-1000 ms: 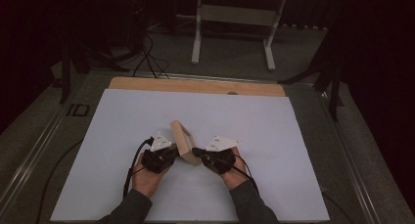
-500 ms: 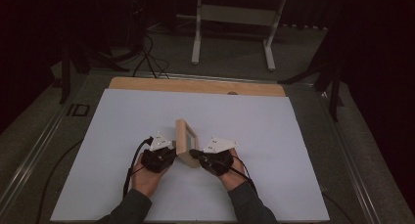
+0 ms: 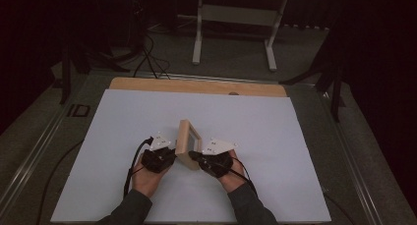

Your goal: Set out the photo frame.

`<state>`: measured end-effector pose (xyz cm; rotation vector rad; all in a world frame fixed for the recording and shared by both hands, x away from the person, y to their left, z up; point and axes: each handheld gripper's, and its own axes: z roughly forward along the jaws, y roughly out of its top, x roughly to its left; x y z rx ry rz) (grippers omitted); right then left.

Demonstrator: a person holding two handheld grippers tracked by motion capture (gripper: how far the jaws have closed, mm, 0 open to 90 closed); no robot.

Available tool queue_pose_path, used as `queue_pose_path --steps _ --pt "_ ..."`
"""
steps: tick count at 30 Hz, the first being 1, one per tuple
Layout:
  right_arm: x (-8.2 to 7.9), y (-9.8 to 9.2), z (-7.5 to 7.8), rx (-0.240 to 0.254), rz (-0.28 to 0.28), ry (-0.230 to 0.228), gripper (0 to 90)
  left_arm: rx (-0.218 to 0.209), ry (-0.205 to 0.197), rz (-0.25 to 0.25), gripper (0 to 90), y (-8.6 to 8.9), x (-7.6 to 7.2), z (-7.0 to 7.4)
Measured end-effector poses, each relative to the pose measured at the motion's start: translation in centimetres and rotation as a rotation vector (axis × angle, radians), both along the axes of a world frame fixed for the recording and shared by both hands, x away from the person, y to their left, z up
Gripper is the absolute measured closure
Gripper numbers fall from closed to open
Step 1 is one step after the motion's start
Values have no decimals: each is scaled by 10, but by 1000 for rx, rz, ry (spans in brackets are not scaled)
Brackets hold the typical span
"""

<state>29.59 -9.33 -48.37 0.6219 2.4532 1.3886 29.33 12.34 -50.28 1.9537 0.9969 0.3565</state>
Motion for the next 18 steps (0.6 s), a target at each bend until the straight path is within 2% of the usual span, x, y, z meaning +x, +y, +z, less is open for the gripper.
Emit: queue_pose_path --steps 13,18 --pt "0 1 0 3 3 -1 895 6 -9 0 893 0 1 0" --pt "1 -1 0 -8 -9 -12 887 -3 -19 20 831 3 1 1"
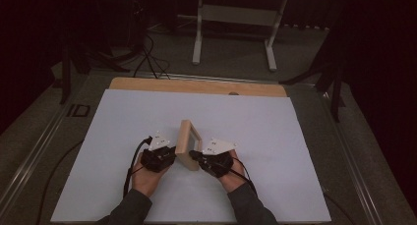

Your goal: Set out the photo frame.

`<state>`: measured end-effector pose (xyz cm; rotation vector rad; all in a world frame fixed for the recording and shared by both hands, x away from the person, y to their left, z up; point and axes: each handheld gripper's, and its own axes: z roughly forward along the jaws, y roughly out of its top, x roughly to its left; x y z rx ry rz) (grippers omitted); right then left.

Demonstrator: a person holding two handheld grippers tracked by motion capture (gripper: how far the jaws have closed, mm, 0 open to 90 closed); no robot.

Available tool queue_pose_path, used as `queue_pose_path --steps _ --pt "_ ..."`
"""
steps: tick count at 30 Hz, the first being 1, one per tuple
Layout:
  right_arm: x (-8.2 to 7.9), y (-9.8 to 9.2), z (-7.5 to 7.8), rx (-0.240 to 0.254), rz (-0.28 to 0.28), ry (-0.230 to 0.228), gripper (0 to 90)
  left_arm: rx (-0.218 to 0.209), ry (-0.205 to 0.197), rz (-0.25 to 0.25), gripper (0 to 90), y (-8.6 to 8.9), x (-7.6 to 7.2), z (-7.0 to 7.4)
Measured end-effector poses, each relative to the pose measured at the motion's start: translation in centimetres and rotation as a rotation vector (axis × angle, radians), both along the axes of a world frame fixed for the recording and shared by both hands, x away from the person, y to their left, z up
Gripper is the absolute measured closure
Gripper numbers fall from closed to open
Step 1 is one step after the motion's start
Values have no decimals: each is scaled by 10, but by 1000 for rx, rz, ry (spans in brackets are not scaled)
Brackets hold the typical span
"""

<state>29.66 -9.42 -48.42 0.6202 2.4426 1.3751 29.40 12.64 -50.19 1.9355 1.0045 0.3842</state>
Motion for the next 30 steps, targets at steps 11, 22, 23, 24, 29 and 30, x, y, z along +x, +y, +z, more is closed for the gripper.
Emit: queue_pose_path --steps 11,22,23,24,29,30 --pt "6 -14 5 24 -49 -1 853 -43 -17 79 702 16 -2 9" --pt "11 -24 9 38 -88 -3 830 -122 -33 154 521 34 -6 26" --pt "11 -25 9 39 -92 -2 830 -126 -34 158 508 35 -7 27" --pt "11 -25 10 41 -94 -1 830 -130 -33 158 493 36 -7 28" --pt "12 -28 10 41 -103 -1 830 -143 -39 150 435 33 -11 36" --pt "13 -28 10 41 -104 -4 830 -141 -42 149 427 32 -12 37"
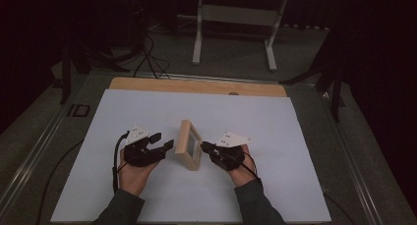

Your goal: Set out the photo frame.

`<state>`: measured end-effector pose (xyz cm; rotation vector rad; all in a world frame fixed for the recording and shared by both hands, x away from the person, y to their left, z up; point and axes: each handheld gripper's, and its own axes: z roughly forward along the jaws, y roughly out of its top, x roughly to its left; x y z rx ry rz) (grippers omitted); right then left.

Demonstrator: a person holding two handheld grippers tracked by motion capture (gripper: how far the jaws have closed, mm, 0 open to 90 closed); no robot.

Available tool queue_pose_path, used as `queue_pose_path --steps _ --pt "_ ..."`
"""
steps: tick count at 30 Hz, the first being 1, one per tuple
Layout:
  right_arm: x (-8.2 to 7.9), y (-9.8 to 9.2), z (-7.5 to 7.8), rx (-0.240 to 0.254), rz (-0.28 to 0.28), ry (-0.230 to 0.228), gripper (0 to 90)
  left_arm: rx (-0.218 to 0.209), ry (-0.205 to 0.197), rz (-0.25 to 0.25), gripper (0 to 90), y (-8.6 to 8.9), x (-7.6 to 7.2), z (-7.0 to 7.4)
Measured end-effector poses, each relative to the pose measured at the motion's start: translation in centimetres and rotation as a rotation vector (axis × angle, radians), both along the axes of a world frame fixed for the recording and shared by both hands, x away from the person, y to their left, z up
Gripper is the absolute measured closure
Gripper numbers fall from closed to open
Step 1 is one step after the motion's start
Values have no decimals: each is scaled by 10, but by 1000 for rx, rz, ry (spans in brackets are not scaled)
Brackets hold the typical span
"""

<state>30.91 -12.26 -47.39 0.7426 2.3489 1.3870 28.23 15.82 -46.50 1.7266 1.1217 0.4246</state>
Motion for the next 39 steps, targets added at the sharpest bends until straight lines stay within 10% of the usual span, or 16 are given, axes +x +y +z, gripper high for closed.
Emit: queue_pose_path --steps 21,39 --pt "3 -11 5 23 -31 -8 808 22 -2 -71 340 -36 -6 2" --pt "6 -22 12 63 -75 -16 604 68 44 -77 372 -49 0 -9"
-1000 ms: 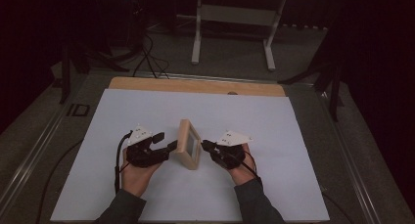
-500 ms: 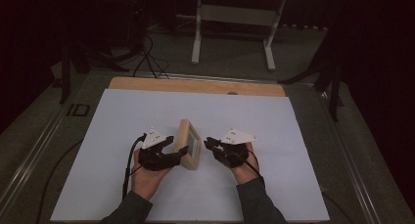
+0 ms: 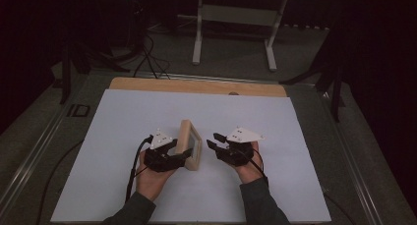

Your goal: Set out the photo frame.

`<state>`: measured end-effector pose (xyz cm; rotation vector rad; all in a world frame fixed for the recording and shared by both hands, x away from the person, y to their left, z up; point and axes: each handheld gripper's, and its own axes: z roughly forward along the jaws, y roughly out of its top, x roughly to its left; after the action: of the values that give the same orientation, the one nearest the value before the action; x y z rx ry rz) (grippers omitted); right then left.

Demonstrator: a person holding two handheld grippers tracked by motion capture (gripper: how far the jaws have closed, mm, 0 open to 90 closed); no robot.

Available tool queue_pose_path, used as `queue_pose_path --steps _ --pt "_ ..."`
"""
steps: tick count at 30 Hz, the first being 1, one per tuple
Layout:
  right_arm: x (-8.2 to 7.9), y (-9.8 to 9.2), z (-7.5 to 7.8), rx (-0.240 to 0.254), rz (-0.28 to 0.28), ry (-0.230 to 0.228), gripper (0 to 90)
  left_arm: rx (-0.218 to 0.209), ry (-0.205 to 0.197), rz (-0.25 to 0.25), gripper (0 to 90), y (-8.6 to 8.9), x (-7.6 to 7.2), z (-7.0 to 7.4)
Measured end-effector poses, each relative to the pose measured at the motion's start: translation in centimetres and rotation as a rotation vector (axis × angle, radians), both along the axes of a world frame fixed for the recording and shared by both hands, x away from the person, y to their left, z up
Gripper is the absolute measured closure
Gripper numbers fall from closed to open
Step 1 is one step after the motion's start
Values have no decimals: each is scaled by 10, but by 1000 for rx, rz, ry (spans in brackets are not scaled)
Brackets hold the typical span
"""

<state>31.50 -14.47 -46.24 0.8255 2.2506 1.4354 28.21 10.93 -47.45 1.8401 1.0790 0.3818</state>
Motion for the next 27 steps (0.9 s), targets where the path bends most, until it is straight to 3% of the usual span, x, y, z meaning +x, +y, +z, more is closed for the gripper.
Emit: queue_pose_path --steps 15,27 --pt "1 -5 4 13 -17 -7 585 -26 32 2 433 0 1 -1" --pt "1 -9 7 21 -25 -13 573 -24 27 3 485 1 0 -1"
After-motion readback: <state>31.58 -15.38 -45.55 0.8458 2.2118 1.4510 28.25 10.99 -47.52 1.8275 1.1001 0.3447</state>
